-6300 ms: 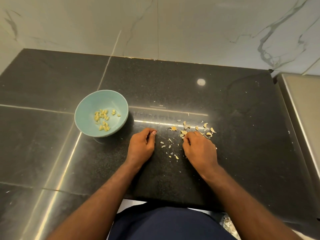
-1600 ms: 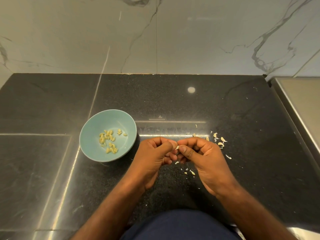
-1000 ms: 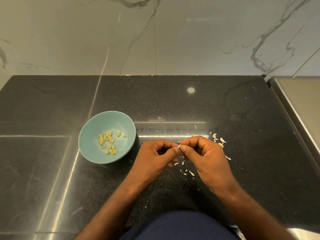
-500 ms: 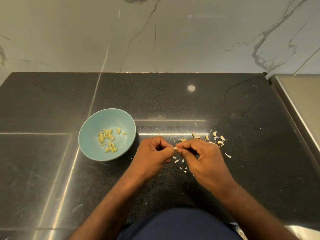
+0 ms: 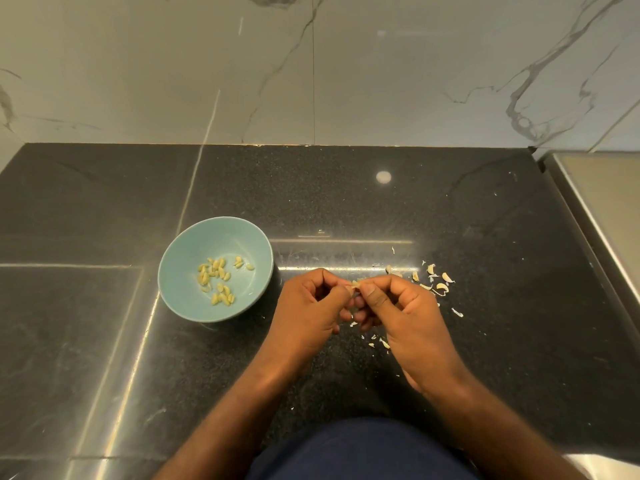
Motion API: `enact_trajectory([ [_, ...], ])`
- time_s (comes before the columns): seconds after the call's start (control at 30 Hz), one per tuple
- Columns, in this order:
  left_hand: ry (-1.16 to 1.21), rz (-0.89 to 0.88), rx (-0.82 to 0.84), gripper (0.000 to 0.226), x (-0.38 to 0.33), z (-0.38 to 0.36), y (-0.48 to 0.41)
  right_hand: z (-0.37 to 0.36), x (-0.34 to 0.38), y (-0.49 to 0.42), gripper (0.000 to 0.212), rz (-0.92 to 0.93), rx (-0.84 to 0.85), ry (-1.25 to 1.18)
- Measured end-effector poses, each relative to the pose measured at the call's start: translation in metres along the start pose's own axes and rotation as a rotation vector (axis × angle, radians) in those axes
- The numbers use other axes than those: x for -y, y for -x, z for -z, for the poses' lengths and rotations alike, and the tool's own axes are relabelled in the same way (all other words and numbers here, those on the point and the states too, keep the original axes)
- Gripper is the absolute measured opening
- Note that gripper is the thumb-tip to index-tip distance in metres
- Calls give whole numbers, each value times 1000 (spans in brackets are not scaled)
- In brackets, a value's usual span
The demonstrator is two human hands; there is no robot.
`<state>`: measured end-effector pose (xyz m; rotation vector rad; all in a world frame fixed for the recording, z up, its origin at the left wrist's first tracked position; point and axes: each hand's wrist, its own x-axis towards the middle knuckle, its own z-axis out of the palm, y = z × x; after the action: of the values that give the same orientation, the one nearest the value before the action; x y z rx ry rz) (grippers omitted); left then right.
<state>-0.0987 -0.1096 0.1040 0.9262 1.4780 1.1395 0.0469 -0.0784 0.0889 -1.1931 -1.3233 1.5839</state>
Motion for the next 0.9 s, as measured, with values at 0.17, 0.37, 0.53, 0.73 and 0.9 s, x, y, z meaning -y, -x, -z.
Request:
enact_trajectory([
  [0.17,-128,-10,-9,8,6,0,-2,4,6,-1,12,-102,-37,-172],
  [0.37,-225,-35,15,10,11,6,-5,5,9,-3,21,-167,-23,-222],
  [0.53,-234,-41,26,9,13,7,-7,6,12,-5,16,-218,36,-246],
  [0.73,-197,-35,73,13,13,7,-7,10,8,-14,12,-118,-106,-25],
  [0.9,-310,-147,-18,10,13,9,-8,13,7,-13,15,-102,-22,107],
])
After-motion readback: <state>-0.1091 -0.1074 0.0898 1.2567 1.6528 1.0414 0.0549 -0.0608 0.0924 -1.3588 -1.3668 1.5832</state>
